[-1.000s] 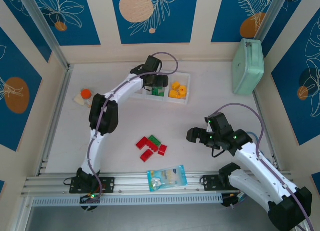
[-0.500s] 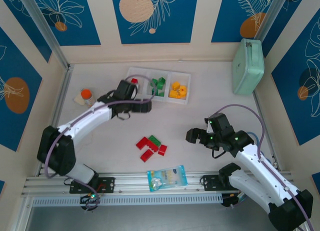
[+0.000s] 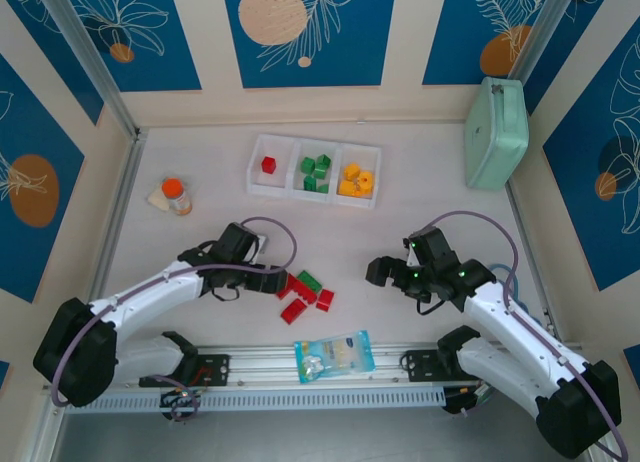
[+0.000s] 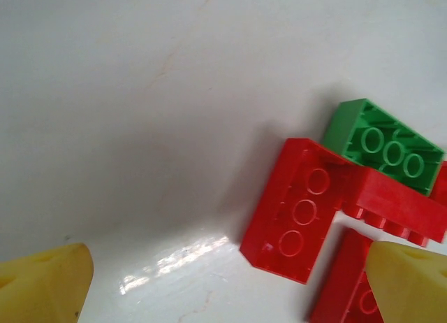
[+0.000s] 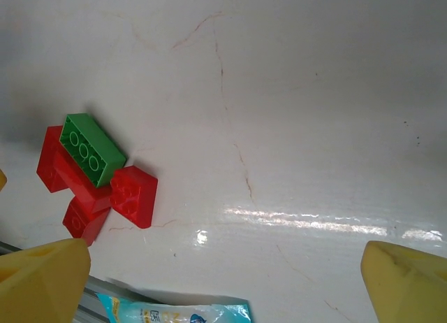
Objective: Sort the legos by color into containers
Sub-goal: Pick up the lego from the middle-left of the table.
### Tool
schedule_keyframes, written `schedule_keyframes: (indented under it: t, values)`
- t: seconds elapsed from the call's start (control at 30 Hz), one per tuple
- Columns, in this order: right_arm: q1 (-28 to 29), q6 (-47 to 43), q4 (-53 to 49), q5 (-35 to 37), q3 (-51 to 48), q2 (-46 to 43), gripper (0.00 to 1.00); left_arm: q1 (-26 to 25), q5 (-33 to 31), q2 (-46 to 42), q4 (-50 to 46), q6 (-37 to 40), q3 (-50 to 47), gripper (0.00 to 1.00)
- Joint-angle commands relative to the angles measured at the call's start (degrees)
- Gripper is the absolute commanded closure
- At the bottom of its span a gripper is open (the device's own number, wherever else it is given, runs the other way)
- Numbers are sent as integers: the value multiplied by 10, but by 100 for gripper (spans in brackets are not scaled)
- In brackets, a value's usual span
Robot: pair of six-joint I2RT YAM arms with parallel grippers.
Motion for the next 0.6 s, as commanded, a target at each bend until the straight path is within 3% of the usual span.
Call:
schedule_keyframes:
  t: [0.0, 0.17, 0.57]
  values:
    - [2, 13, 6, -3, -13, -9, 0, -7, 53, 12, 19, 29, 0, 0]
    - [2, 16, 4, 0, -23, -16, 0, -33, 59, 48, 3, 51, 16, 2]
    - [0, 16, -8, 5, -22, -29, 0, -50, 3, 121, 10, 46, 43, 15]
